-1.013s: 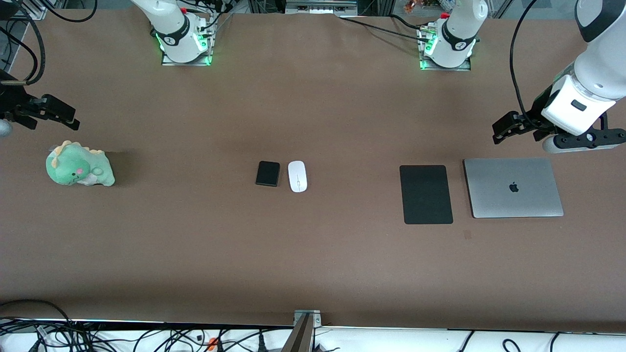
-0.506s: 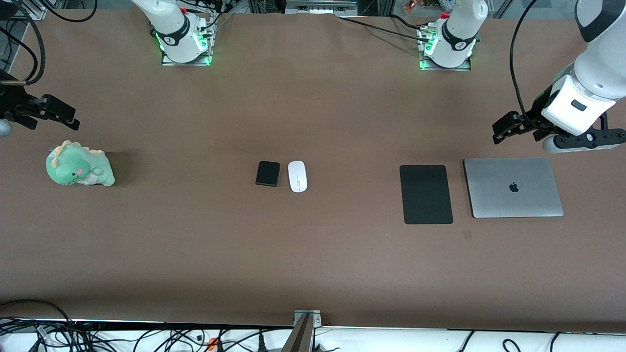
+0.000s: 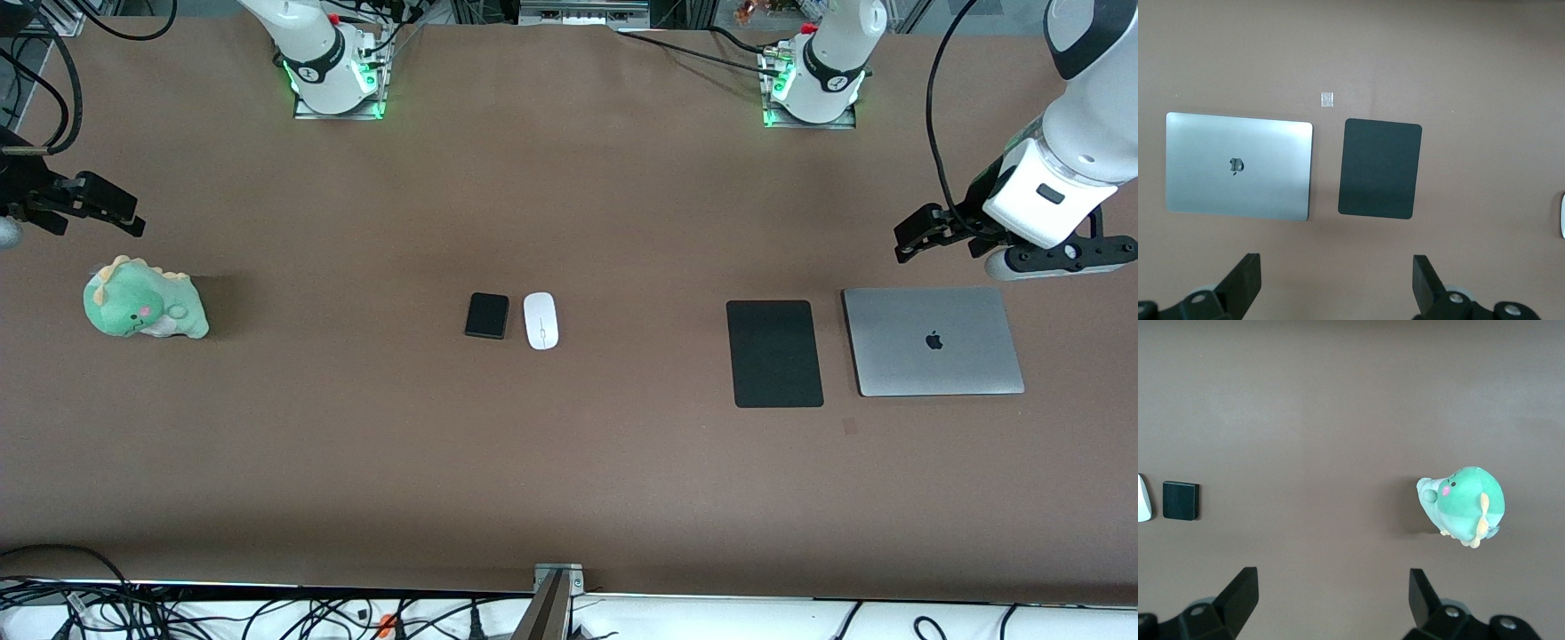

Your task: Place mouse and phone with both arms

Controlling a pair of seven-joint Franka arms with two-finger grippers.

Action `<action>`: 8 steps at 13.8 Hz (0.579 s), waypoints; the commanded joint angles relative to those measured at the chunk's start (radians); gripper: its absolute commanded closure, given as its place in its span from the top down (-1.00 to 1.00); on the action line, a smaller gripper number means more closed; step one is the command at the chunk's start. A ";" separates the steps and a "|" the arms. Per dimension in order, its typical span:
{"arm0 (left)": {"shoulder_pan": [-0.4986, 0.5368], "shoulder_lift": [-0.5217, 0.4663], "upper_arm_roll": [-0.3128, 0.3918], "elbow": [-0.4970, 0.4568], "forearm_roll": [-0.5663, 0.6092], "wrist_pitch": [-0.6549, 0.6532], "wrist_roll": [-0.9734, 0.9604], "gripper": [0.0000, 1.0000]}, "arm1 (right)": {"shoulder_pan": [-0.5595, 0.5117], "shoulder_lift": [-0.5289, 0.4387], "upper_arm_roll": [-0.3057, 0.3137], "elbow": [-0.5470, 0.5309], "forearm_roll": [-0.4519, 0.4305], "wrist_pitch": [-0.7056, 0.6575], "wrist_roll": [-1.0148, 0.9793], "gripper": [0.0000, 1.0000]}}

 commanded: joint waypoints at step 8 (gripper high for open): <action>0.006 0.011 0.000 0.024 -0.003 -0.012 0.015 1.00 | -0.001 -0.013 0.003 -0.018 0.019 -0.025 -0.007 1.00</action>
